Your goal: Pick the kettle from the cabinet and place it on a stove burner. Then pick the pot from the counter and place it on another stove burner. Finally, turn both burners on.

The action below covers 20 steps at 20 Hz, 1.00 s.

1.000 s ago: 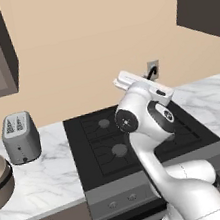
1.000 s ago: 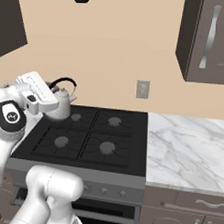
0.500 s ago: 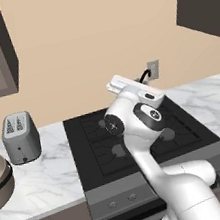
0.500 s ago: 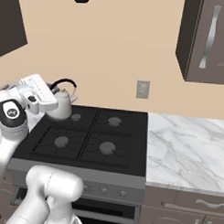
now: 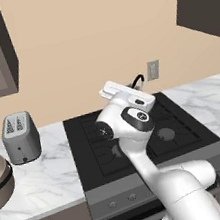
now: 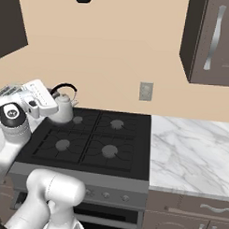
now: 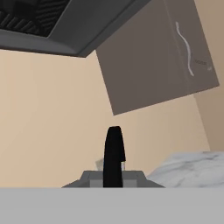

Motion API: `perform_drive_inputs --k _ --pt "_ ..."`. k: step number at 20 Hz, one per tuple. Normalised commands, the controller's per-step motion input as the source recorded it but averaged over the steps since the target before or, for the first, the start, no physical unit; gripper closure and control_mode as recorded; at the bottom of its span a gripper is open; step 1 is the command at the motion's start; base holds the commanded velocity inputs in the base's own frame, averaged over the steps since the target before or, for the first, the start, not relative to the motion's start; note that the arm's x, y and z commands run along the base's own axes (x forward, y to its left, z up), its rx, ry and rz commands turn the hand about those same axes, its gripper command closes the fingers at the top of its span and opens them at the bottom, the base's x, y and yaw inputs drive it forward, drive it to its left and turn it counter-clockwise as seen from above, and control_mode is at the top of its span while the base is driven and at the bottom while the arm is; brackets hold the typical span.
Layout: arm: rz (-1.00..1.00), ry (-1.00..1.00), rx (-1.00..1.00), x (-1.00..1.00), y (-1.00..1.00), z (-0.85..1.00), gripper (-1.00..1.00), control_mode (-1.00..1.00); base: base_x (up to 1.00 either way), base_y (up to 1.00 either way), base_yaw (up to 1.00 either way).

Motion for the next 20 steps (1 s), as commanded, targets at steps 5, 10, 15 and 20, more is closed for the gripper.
perform_drive_inputs --k 5,10,15,20 --pt "-0.02 0.0 -0.03 0.25 0.13 -0.19 1.0 -1.0 0.0 0.0 0.0" --pt "0.0 0.0 -0.03 0.09 0.0 -0.08 1.0 -1.0 0.0 0.0 0.0" --pt "0.0 0.0 -0.05 0.21 0.0 -0.13 1.0 -1.0 0.0 0.0 0.0" --pt "0.0 0.0 -0.04 0.25 0.0 -0.15 1.0 -1.0 0.0 0.0 0.0"
